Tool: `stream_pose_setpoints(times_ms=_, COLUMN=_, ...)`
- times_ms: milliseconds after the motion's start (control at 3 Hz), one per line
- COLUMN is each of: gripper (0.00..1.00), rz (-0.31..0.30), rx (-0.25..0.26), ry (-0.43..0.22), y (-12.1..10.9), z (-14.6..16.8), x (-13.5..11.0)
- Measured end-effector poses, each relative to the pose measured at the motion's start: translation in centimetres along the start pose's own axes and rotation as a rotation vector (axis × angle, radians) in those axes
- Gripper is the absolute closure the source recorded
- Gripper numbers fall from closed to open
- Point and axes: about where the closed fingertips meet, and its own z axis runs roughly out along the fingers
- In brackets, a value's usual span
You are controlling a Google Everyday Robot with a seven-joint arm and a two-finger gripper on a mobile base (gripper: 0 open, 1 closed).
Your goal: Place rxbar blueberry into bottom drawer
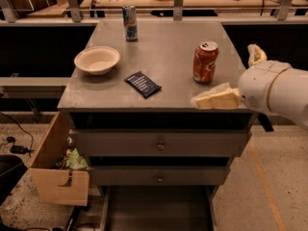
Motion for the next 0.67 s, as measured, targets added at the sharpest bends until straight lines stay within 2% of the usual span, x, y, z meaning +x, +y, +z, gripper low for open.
stream_pose_setpoints(times_ms=333, gripper=0.00, rz=-0.002, rx=0.001, ry=0.001, y=0.0, z=0.0, x=0.0)
stream_pose_setpoints(times_ms=667, gripper=0.00, rz=0.039, rx=-0.059, ry=-0.040, y=2.2, z=2.3, x=0.1)
